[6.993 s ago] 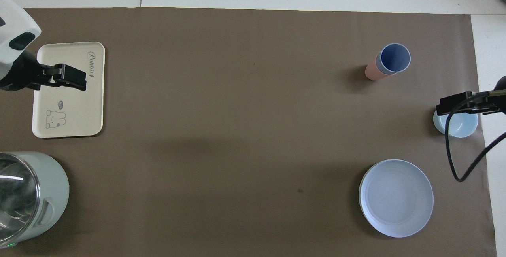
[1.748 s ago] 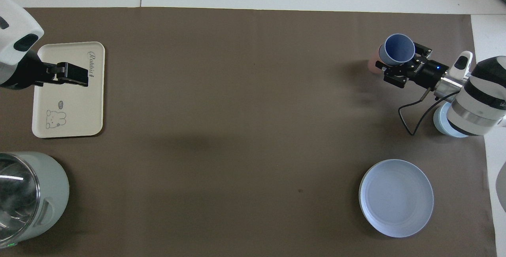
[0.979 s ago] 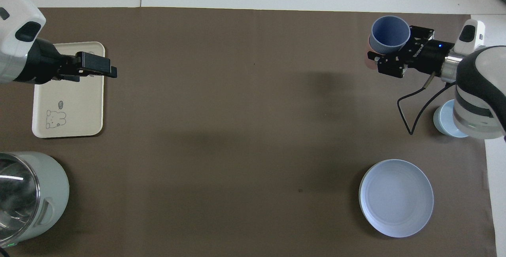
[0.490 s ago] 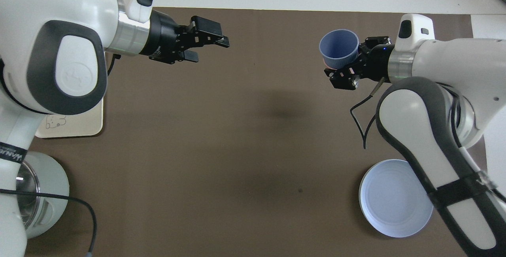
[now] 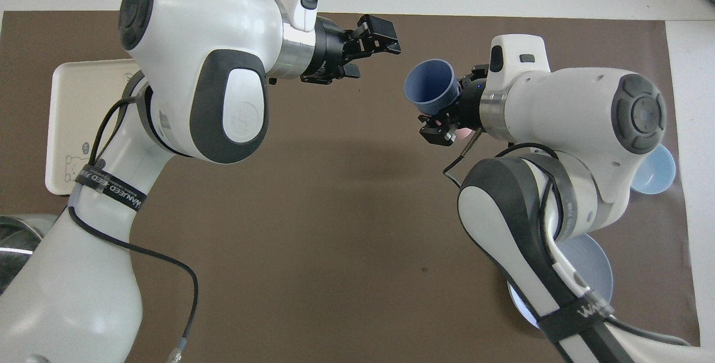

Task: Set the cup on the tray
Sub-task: 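Grasp the rim of the blue cup with the left gripper, then pull the blue cup out with the left gripper while the right gripper holds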

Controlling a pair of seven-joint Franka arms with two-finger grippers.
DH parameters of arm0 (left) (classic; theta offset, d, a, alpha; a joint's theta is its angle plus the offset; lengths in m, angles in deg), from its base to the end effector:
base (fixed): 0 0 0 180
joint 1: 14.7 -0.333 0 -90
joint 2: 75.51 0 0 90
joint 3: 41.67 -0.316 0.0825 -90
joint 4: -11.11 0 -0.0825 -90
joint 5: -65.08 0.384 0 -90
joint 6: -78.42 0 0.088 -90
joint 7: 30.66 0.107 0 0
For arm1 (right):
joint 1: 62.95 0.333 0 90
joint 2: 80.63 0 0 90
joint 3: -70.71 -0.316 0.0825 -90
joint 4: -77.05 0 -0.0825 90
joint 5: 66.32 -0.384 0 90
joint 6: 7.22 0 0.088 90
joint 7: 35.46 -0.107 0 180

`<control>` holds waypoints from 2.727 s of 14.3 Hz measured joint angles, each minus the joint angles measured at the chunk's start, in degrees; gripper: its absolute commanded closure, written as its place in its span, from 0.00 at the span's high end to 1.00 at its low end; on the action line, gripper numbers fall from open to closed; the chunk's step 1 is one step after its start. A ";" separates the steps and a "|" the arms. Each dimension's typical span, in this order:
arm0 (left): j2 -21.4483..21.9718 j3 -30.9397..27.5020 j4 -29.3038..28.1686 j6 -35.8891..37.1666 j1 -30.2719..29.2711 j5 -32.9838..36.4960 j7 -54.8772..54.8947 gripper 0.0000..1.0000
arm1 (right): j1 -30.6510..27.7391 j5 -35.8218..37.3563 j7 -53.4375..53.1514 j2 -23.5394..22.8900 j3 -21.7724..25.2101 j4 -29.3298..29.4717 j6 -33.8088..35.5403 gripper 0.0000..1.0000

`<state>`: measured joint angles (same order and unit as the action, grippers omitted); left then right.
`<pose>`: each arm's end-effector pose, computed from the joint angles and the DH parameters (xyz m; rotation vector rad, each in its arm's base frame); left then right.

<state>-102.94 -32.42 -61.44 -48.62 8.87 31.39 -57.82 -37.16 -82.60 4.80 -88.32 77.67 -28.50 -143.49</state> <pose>0.6262 -0.3909 0.5450 2.3691 0.2204 0.1166 0.5964 0.2100 0.4963 -2.6582 -1.2351 -0.6482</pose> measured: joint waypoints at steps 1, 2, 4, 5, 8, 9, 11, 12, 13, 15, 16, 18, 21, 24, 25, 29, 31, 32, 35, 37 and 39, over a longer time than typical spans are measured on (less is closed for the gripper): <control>-0.56 0.03 0.33 -0.41 0.96 0.00 -0.08 0.77 | 0.17 1.04 -0.01 0.04 -0.01 0.01 0.00 0.00; -0.71 0.01 0.38 -0.46 1.73 0.00 -0.15 0.75 | 0.20 2.17 -0.07 0.08 -0.02 0.02 0.00 0.00; -0.71 -0.01 0.40 -0.43 2.69 0.66 -0.19 0.74 | 0.19 2.80 -0.08 0.15 -0.02 0.02 0.00 0.00; -0.71 -0.02 0.37 -0.35 3.01 1.94 -0.19 0.71 | 0.19 2.84 -0.08 0.18 -0.02 0.03 0.00 0.00; -0.85 0.02 0.07 -0.27 4.24 3.84 -0.19 0.50 | 0.19 2.86 -0.08 0.24 -0.02 0.16 0.00 0.00; -0.93 0.01 0.07 -0.27 4.60 3.88 -0.19 0.37 | 0.19 2.86 -0.08 0.26 -0.02 0.17 0.00 0.00; -0.98 -0.01 0.03 -0.22 4.77 4.09 -0.19 0.12 | 0.14 2.98 -0.08 0.30 0.10 0.18 0.00 0.00; -0.99 -0.16 -0.01 -0.15 4.72 4.12 -0.19 0.03 | 0.07 3.04 -0.08 0.37 0.26 0.19 0.00 0.00; -0.99 -0.30 -0.05 0.00 4.69 4.14 -0.19 0.00 | 0.05 3.07 -0.08 0.44 0.42 0.19 0.00 0.00; -0.99 -0.42 -0.03 0.38 4.64 4.20 -0.19 0.00 | 0.08 3.12 -0.08 0.47 0.43 0.13 0.01 0.00; -0.99 -0.44 0.02 0.72 4.59 4.20 -0.19 0.00 | 0.09 3.12 -0.08 0.47 0.37 0.08 0.02 0.00; -0.99 -0.61 0.34 2.11 4.39 4.20 -0.20 0.00 | 0.17 3.12 -0.09 0.47 0.13 -0.03 0.09 0.00; -0.99 -0.71 1.64 5.16 3.24 4.10 -0.25 0.00 | 0.35 3.12 -0.10 0.45 -0.31 0.06 -0.02 0.00; -0.86 -0.75 4.10 9.23 0.90 3.91 -0.72 0.00 | 0.42 3.12 -0.11 0.23 -0.51 0.06 -0.06 0.00; -0.77 -0.78 5.33 11.14 -0.44 3.89 -0.86 0.00 | 0.48 3.12 -0.11 0.15 -0.53 0.06 -0.07 0.00; 0.51 -2.04 7.29 16.13 -7.62 12.42 -0.62 0.00 | 0.05 3.12 -0.11 0.48 -0.01 0.18 -0.08 0.00; 1.27 -2.13 7.34 16.79 -10.35 19.00 -0.61 0.00 | 0.02 3.12 -0.11 0.50 0.29 0.22 -0.09 0.00; 1.62 -2.20 7.35 16.80 -11.73 21.88 -0.52 0.00 | -0.13 3.12 -0.11 0.53 0.45 0.25 -0.14 0.00; 2.74 -2.36 6.42 17.14 -18.29 26.06 6.26 0.00 | -2.86 2.20 0.31 1.15 0.58 0.39 -1.38 0.00; 3.76 -2.48 3.68 16.94 -24.87 26.16 15.25 0.00 | -5.48 -5.09 6.28 1.64 0.62 0.35 -2.13 0.00; 5.26 -2.58 -1.03 14.02 -31.71 26.18 23.20 0.00 | -9.16 -15.91 16.85 1.74 0.75 0.15 -2.47 0.00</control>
<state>-97.68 -35.00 -62.47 -34.59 -22.84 57.57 -34.62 -46.32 -98.51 21.64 -86.58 78.42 -28.35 -145.96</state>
